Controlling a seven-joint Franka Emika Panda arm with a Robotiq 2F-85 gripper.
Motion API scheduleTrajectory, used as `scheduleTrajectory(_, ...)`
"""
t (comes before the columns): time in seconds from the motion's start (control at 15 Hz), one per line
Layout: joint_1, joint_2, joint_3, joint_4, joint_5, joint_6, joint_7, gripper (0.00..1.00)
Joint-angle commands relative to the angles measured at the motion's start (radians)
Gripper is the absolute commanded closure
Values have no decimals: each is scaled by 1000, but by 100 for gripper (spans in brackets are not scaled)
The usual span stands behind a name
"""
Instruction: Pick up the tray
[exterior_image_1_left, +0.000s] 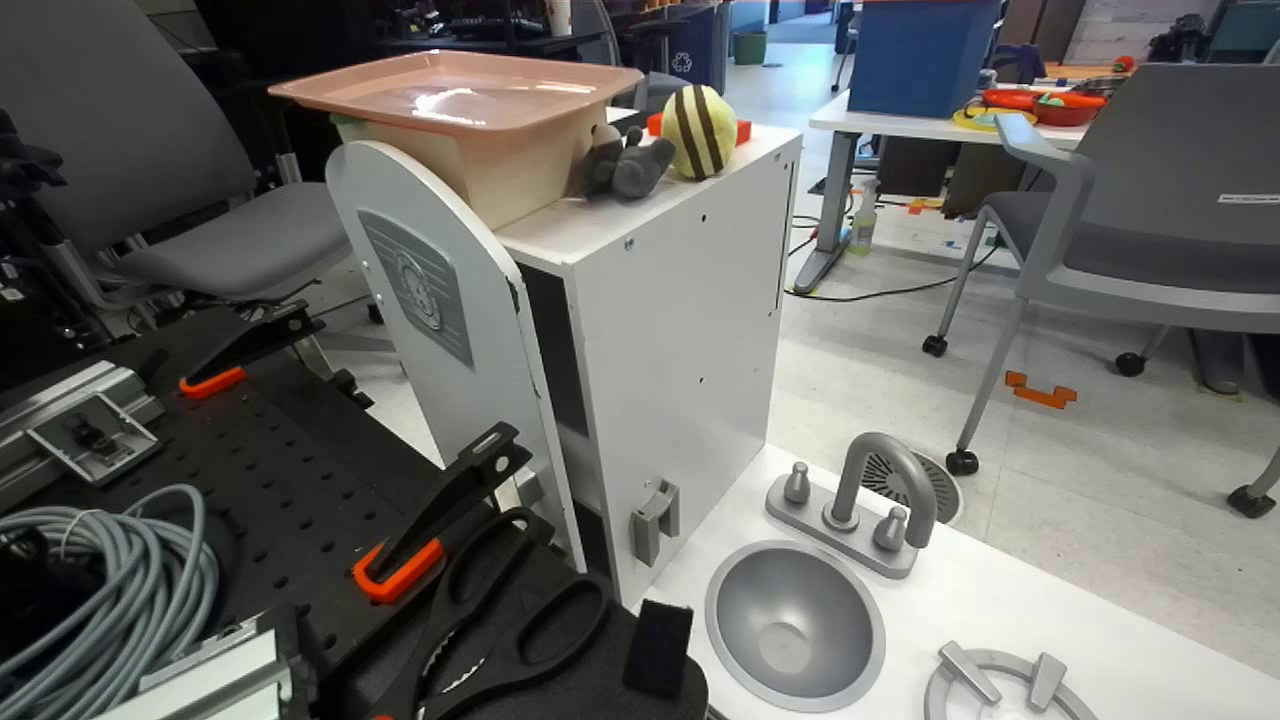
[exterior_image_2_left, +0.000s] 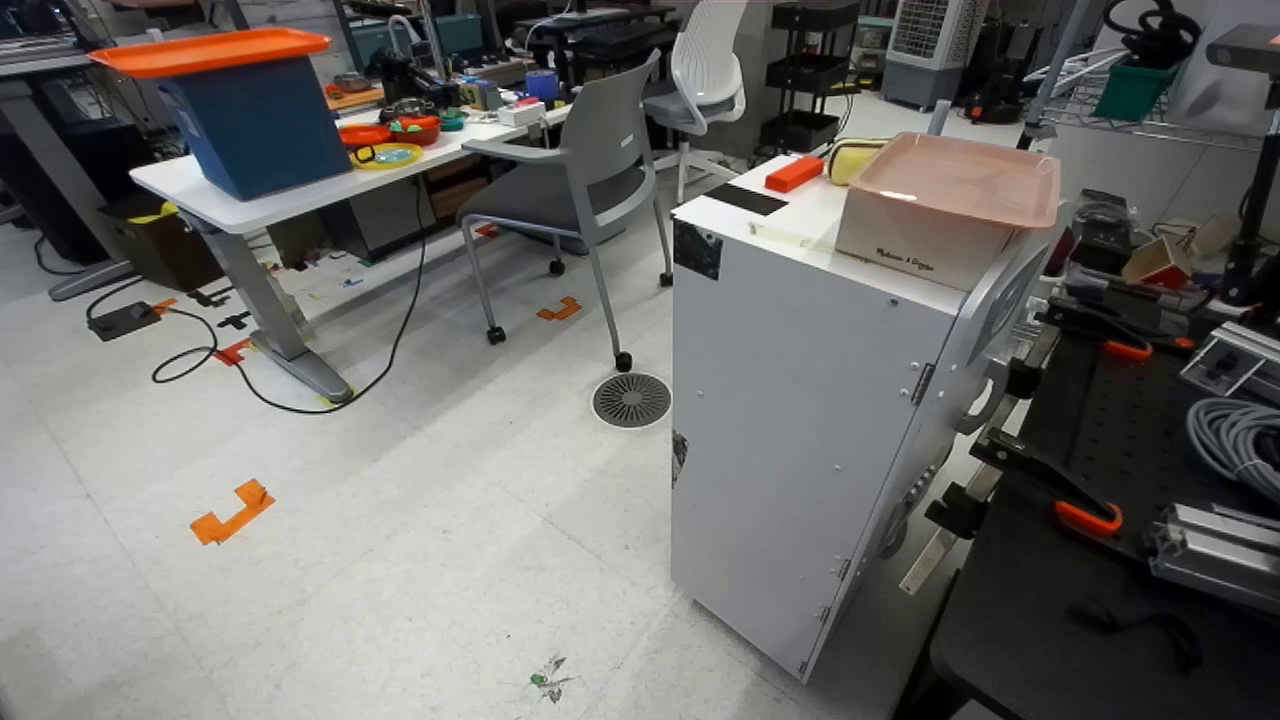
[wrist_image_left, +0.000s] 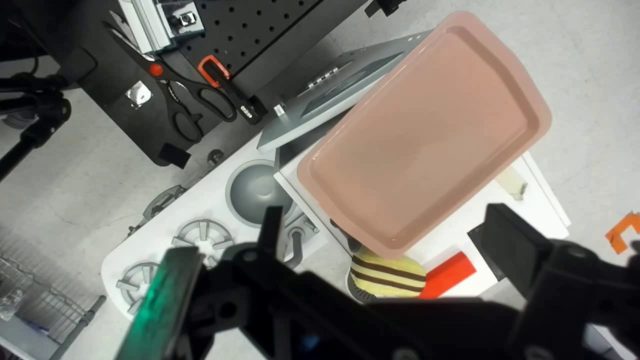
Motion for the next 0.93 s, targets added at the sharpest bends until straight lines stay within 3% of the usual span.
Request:
scheduleTrajectory(0.0, 16, 64, -19, 21, -19, 29, -39, 0)
scheduleTrajectory(0.33, 20, 92, -42, 15, -12, 47, -100, 0)
scheduleTrajectory(0.73, 46, 71, -93, 12, -32, -26, -405, 0)
scheduleTrajectory(0.8, 40, 85, -83, 2, -9, 12, -334, 0)
scheduleTrajectory(0.87, 40, 85, -87, 2, -9, 8, -345, 0)
